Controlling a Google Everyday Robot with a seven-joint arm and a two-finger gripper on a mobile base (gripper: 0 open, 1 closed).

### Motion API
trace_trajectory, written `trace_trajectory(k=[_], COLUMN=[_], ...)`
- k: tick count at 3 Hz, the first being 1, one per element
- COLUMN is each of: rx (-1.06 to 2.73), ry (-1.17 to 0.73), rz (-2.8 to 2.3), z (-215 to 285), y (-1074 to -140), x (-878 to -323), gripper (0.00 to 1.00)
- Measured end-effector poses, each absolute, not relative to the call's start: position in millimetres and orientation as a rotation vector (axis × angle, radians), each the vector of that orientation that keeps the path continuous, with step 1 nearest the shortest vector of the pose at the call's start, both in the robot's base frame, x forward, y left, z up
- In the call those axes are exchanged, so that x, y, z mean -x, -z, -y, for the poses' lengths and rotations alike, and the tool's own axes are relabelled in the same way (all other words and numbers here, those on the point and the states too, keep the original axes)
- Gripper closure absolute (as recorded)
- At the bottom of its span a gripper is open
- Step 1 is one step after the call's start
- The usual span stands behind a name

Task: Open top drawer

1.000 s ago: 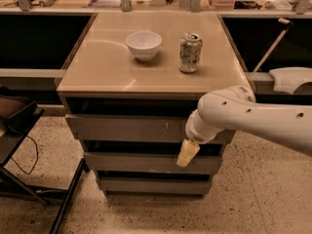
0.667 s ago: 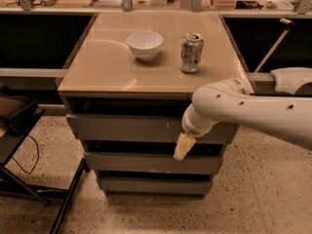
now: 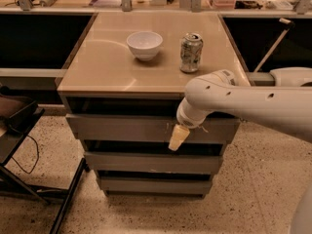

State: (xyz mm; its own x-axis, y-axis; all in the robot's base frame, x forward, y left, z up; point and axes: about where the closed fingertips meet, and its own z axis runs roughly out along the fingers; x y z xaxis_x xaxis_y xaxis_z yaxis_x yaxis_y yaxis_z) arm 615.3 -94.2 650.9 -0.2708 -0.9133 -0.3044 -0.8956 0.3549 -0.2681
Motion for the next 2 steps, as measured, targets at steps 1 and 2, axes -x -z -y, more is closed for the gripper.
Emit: trace_trajectory(k=[1,2], rx=[1.549,1.488], ry=[0.12,0.107], rz=[-2.229,-2.288], z=[96,98], y=[-638,-621], x=[-612,-614], gripper=[0.0,0.0])
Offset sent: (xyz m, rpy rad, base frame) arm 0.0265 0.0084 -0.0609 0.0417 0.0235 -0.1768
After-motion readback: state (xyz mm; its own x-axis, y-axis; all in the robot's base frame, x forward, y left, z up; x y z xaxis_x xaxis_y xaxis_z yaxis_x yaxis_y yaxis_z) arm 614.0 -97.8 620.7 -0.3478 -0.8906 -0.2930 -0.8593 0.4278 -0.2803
